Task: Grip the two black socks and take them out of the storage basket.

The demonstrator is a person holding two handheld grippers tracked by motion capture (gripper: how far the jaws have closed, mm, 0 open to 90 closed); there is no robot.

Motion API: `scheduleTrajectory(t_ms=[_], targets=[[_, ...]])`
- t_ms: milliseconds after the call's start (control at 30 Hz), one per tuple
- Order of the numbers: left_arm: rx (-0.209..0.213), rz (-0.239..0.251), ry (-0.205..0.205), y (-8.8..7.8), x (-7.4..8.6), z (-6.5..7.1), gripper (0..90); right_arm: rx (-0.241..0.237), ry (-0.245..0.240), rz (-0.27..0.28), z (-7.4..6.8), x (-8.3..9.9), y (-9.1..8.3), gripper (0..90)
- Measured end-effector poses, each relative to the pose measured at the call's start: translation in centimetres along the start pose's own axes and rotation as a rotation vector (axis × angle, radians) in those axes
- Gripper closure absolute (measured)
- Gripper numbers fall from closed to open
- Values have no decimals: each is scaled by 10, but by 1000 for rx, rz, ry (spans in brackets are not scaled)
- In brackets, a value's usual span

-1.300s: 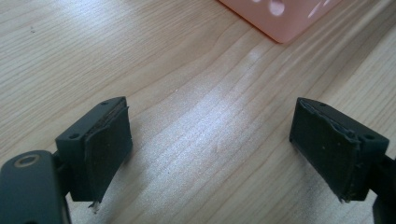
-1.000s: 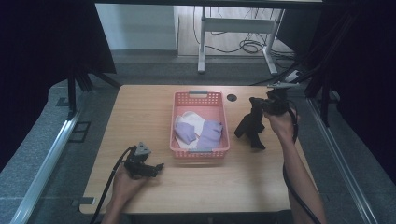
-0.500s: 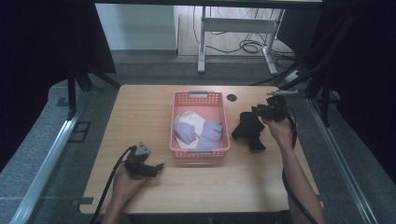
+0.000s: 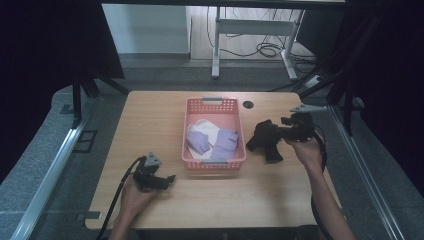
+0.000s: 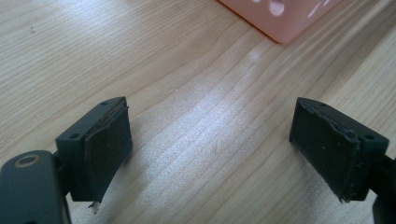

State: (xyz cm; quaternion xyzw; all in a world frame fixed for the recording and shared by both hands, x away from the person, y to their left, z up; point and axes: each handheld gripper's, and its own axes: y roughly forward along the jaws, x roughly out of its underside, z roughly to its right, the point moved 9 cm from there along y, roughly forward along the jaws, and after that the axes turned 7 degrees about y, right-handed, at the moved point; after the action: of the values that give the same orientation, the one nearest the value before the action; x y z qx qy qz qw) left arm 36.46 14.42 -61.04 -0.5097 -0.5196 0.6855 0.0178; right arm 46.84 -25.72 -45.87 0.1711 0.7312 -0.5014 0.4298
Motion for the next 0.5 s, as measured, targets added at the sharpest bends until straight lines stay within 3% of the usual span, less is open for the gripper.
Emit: scheduleTrajectory(t_ms=[233, 500], targets=[[-1, 4, -4, 0, 0, 0, 127, -2, -24, -24, -9, 36, -7, 336], [-1, 4, -4, 0, 0, 0, 127, -14, -30, -63, -12, 82, 1, 319]])
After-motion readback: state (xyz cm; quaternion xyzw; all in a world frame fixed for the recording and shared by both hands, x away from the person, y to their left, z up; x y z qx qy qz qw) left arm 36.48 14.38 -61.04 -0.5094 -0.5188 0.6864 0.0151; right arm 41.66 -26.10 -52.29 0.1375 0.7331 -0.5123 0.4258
